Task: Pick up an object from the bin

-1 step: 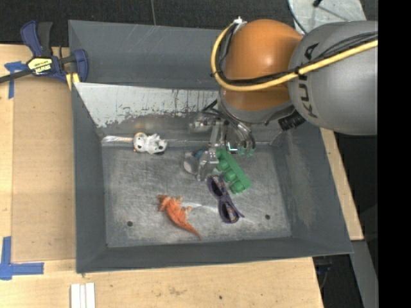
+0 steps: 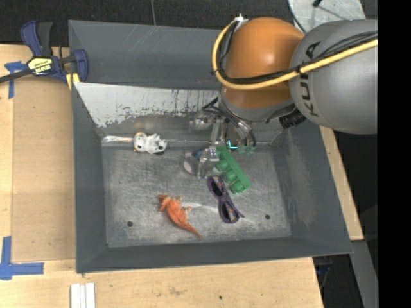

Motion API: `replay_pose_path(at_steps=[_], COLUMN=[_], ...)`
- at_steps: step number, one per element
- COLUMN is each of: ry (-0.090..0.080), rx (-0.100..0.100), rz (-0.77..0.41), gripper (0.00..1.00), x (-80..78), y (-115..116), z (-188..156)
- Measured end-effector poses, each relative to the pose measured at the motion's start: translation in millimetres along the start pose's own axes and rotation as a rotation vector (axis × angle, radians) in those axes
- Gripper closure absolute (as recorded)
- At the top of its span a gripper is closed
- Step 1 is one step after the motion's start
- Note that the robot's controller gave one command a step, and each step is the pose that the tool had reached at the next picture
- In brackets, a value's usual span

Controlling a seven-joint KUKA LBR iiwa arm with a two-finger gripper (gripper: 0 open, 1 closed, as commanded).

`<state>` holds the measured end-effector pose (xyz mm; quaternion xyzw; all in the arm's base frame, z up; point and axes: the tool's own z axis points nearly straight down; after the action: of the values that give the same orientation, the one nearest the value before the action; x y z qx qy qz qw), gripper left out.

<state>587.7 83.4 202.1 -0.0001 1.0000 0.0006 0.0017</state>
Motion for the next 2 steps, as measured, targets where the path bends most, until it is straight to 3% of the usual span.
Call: replay_pose_path(at_steps=[1, 2], ry=[-0.008, 0.005], rx=[-0.001, 0.001], rz=[0.030, -0.111], gripper=[0.00, 0.00], x=[-8.8, 0.4], y=[-11.3, -12.6], z=[45.6, 78.6])
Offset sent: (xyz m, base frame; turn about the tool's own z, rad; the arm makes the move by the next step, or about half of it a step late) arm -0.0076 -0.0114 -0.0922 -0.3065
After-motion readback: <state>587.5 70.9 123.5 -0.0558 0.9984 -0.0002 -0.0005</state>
